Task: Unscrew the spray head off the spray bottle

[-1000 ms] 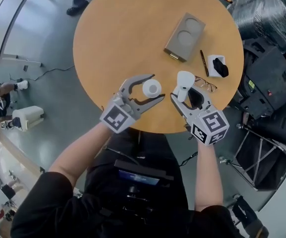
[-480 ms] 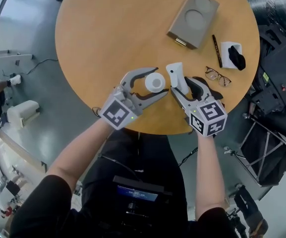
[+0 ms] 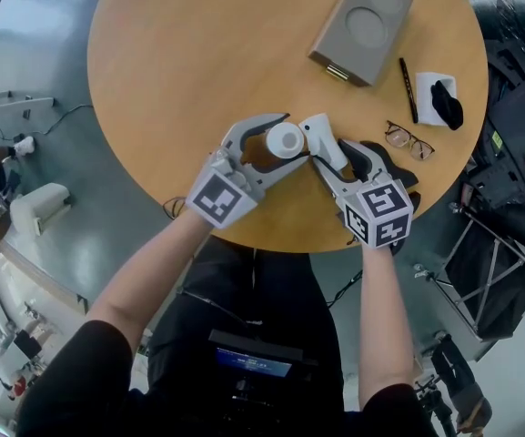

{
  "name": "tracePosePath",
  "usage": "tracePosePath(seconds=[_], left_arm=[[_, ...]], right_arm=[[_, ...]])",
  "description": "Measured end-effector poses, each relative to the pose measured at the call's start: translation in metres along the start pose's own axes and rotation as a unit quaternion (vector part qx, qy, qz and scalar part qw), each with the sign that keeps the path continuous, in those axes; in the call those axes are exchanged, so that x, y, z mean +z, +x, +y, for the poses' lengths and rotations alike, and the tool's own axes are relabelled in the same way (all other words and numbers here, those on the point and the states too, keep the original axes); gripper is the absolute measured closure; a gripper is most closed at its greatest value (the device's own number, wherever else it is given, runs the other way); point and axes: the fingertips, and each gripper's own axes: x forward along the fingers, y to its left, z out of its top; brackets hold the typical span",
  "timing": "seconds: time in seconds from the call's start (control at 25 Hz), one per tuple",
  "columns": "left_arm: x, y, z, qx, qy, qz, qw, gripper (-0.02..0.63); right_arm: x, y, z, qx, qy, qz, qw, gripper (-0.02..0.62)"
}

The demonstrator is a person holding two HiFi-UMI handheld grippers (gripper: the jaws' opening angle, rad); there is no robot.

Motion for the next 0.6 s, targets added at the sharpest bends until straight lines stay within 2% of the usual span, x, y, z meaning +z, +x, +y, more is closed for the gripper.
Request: tracePosePath(seconds=[0.4, 0.52, 0.6], left_arm=[[-0.017, -0.002, -0.003, 0.001, 0.011, 0.024, 0.9997, 0.279], [-0.018, -0.006, -0.005, -0.002, 0.001, 0.024, 0.9997, 0.268], [-0.016, -0.009, -0.007, -0.007, -0.005, 0.024, 0.9997, 0.265]], right_arm=[[-0.003, 0.013, 0.001, -0.015, -0.040, 0.007, 0.999, 0.332], [-0.004, 0.014, 0.003, -0.017, -0.042, 0.011, 0.999, 0.328], [-0.004, 0.014, 0.003, -0.017, -0.039, 0.011, 0.999, 0.297]])
